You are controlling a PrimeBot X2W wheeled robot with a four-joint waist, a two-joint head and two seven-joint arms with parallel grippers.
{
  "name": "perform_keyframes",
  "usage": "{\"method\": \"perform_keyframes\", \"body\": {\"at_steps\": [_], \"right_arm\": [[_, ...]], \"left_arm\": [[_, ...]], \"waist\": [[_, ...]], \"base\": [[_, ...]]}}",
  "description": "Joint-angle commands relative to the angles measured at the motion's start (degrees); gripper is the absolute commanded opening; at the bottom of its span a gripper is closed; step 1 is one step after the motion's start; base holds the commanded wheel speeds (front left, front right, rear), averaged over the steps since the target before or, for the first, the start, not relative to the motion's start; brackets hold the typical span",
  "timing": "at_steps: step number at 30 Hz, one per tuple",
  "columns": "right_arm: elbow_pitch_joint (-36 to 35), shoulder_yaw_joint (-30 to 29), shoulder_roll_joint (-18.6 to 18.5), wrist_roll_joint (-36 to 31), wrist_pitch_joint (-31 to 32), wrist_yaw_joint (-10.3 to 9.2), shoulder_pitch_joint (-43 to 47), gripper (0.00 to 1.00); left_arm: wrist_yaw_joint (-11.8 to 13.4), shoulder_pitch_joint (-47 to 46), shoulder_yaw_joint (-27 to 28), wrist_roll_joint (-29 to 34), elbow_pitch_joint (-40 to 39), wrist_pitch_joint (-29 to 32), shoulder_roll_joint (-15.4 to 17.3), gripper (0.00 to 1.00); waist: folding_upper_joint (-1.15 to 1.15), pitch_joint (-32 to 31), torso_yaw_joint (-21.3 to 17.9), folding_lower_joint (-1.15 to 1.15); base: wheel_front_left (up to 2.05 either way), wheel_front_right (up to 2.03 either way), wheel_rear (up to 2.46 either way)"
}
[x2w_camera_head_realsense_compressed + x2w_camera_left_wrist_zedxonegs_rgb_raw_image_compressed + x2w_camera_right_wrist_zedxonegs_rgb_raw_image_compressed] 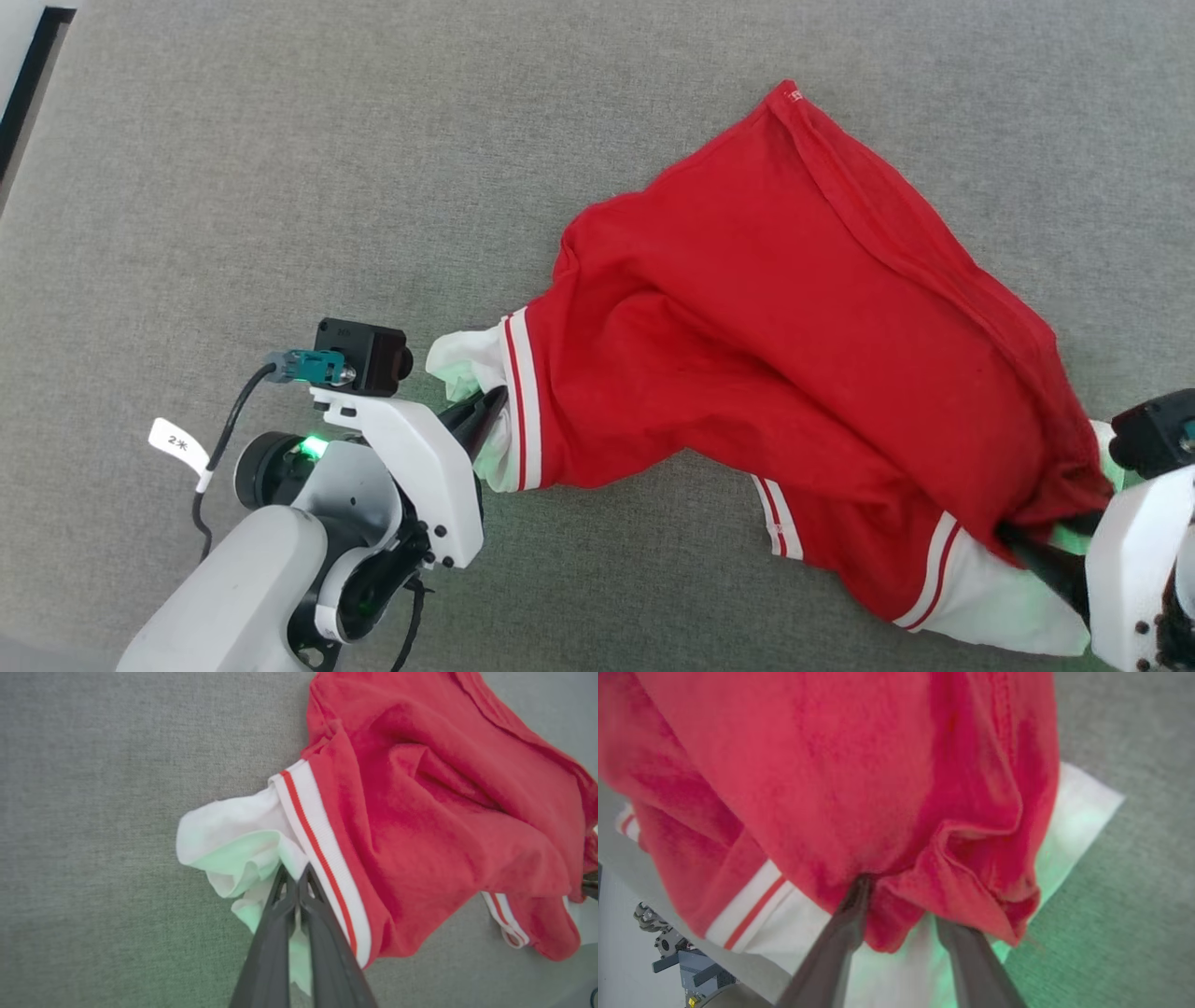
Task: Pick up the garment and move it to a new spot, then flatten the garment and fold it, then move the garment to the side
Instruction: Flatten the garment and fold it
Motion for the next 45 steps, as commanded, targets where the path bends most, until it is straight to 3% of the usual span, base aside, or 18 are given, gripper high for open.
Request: {"method": "perform_keyframes", "body": {"at_steps": [1,8,13,21,27,34,42,43,44,45], "right_arm": [[1.5,0.51,0.44,-0.67,-0.21,-0.36,-0.1,1.0],[-13.35,-5.75,-0.07,-0.14,0.13,-0.21,-3.33,1.0],[-15.16,-4.77,0.11,-2.85,-2.51,-0.21,-10.4,1.0],[0.18,3.38,-3.16,-5.92,-12.74,-0.2,-26.62,1.0],[15.54,11.37,-6.2,-5.8,-15.7,-0.2,-38.24,1.0],[30.79,21.61,-9.03,-1.68,-9.25,-0.21,-48.46,1.0],[42.22,33.73,-10.53,2.48,3.16,-0.24,-50.28,1.0],[42.95,35.51,-10.92,3.36,5.17,-0.19,-49.88,0.92],[43.2,36.91,-11.17,4.79,6.92,-0.17,-49.69,0.0],[42.63,38.27,-11.77,5.32,7.53,-0.14,-49.94,0.0]], "left_arm": [[-0.01,-0.27,0.14,0.06,0.03,-0.33,-0.07,0.0],[0.11,0.58,-0.71,0.22,-0.75,-0.15,-0.33,0.0],[-0.4,-0.9,-1.88,0.93,-1.08,0.15,-1.26,0.0],[-2.56,-3.52,-4.85,1.75,0.02,-0.04,-4.65,0.0],[-4.71,-5.66,-6.61,1.86,2.51,-0.54,-7.19,0.0],[-6.21,-6.67,-7.83,1.57,4.72,-1.79,-9.69,0.0],[-6.89,-7.21,-8.04,1.17,6.52,-2.64,-10.44,0.0],[-6.94,-7.25,-8.05,1.15,6.72,-2.69,-10.48,0.0],[-6.97,-7.34,-8.0,1.06,6.95,-2.71,-10.55,0.0],[-7.0,-7.49,-7.9,0.9,7.13,-2.73,-10.59,0.0]], "waist": [[0.0,-0.06,0.02,0.0],[0.0,-0.19,1.34,0.0],[0.0,0.71,3.51,0.0],[0.0,2.97,9.22,0.0],[0.0,4.53,13.87,0.0],[0.0,6.19,17.59,0.0],[0.0,6.79,18.67,0.0],[0.0,6.75,18.64,0.0],[0.0,6.69,18.56,0.0],[0.0,6.61,18.42,0.0]], "base": [[0.0,0.0,0.0],[0.0,0.0,0.0],[0.0,0.0,0.0],[0.0,0.0,0.0],[0.0,0.0,0.0],[0.0,0.0,0.0],[0.0,0.0,0.0],[0.0,0.0,0.0],[0.0,0.0,0.0],[0.0,0.0,0.0]]}}
